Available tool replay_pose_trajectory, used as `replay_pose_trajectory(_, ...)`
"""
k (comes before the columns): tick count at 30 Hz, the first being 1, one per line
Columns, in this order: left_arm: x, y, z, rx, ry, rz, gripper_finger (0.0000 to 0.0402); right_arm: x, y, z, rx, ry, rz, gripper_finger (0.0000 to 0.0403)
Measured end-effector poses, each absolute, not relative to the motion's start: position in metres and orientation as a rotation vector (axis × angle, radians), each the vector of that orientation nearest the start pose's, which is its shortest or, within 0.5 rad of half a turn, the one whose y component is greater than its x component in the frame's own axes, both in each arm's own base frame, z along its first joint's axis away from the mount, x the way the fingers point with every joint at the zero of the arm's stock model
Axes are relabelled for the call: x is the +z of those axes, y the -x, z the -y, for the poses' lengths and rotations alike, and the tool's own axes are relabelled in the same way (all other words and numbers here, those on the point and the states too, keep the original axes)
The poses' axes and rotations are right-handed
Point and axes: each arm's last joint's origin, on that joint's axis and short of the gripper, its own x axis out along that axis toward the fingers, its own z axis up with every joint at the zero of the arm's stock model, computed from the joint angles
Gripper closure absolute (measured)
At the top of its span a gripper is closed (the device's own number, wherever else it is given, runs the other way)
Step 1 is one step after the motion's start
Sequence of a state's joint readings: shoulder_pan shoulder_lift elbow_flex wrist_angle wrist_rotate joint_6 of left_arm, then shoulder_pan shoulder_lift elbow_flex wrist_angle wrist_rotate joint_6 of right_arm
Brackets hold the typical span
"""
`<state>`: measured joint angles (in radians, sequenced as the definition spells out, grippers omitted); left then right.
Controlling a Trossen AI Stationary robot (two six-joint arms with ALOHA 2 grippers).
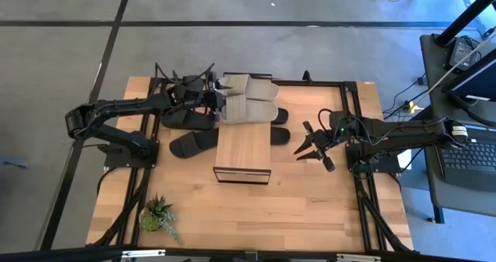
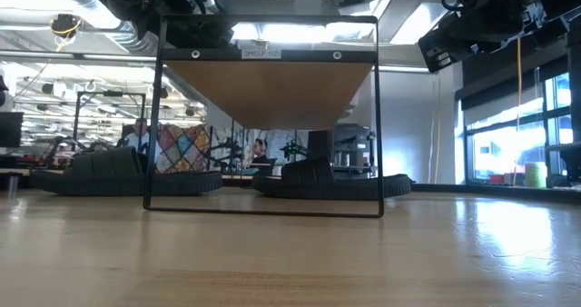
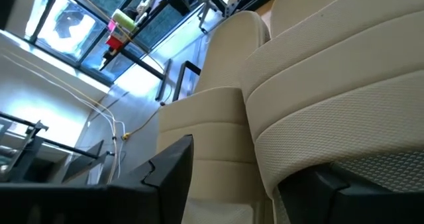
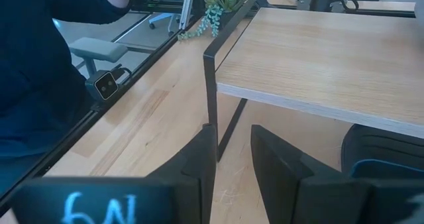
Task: Pick and place slides into the shelf
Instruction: Put the gray slide on the shelf
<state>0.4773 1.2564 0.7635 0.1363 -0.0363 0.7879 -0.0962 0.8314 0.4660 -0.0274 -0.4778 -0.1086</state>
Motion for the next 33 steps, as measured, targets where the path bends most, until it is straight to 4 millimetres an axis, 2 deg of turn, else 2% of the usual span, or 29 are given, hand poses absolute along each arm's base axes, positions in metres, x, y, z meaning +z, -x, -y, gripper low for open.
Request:
replay_pose_trajectory(23,0.2584,-0.2424,-0.1266,0.344,-0.685,-0.523,0.0209,0.2312,-0.1792,0.0039,0.397,-0.005,-0.358,0.0306)
replay_pose_trajectory(33,0.2552,-0.2413,-0.126,0.348,-0.598,-0.541,0.0209,0.2312,-0.1792,0.0039,0.397,-0.007,-0.358,0.0306)
